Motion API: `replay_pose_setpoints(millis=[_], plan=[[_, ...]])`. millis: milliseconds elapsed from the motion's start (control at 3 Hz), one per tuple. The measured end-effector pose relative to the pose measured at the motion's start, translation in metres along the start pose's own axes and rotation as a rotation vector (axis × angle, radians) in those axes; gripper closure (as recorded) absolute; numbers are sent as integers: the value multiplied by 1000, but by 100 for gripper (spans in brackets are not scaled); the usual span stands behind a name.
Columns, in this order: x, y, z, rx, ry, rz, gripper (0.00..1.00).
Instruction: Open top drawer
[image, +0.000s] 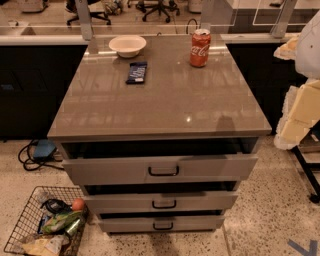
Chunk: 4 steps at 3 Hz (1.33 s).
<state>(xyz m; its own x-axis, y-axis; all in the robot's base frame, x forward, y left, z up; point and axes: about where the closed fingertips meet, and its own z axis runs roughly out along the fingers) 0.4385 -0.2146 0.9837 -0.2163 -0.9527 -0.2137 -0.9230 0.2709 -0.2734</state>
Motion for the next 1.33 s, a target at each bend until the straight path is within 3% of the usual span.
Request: replay_pose_setpoints(millis=[333,667,1333], plan=[[0,0,0,1,-1,0,0],[3,5,28,-33,17,-1,0],[11,53,121,-90,36,-10,0]])
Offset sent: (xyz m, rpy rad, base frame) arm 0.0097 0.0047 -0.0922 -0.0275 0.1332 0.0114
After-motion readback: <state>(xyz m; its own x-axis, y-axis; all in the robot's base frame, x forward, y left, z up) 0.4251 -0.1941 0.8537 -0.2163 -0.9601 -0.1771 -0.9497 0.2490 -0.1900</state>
